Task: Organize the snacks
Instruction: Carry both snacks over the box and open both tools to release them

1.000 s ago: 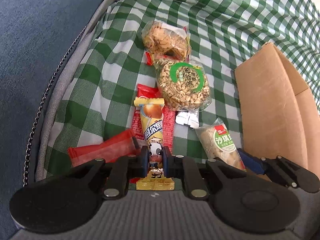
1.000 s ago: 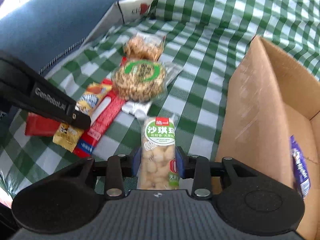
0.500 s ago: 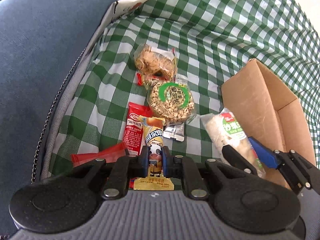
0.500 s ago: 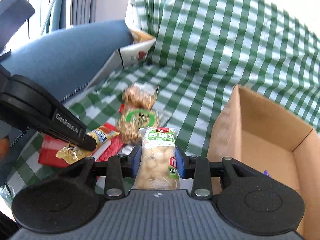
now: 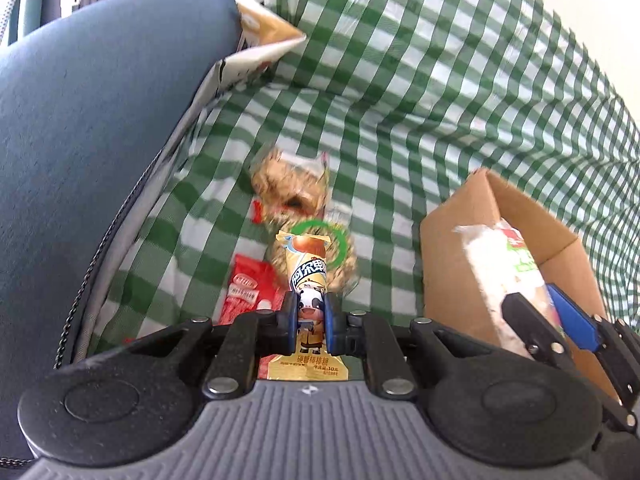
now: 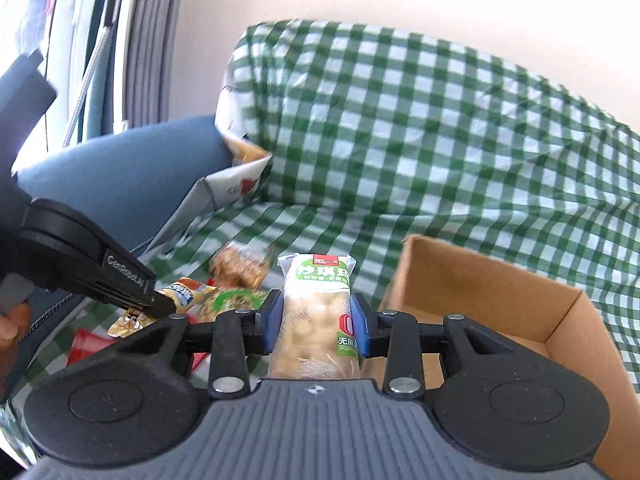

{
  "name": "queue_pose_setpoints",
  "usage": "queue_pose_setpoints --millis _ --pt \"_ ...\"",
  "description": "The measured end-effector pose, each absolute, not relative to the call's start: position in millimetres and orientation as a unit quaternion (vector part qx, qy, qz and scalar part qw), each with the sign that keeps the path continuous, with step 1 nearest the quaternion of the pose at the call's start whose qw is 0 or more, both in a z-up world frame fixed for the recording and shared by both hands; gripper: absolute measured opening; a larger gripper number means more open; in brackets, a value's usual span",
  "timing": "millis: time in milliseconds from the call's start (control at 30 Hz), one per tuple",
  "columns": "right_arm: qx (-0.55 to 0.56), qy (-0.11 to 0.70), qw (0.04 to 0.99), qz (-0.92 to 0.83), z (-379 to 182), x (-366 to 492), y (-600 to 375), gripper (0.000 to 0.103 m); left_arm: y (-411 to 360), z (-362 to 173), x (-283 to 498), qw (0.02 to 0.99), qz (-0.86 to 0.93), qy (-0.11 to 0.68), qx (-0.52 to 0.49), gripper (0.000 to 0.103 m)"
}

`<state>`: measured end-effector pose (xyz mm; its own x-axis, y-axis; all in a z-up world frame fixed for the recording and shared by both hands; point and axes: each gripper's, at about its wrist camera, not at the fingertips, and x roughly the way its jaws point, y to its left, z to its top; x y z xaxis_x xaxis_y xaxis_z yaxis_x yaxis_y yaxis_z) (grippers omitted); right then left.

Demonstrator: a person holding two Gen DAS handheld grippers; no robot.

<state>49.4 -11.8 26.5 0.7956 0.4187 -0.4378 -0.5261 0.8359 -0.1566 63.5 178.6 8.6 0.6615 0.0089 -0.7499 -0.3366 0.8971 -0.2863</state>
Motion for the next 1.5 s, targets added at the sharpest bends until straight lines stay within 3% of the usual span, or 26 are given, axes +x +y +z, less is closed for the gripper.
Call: queue_pose_setpoints --millis 600,1500 --pt "-0.071 0.183 0.967 0.162 54 62 -109 0.038 112 34 76 0.930 0.036 0.314 -0.187 0.014" --pt "-0.009 0.220 0.975 0.027 41 83 -217 0.038 20 40 79 0.954 -0.084 0.261 -0.120 0.014"
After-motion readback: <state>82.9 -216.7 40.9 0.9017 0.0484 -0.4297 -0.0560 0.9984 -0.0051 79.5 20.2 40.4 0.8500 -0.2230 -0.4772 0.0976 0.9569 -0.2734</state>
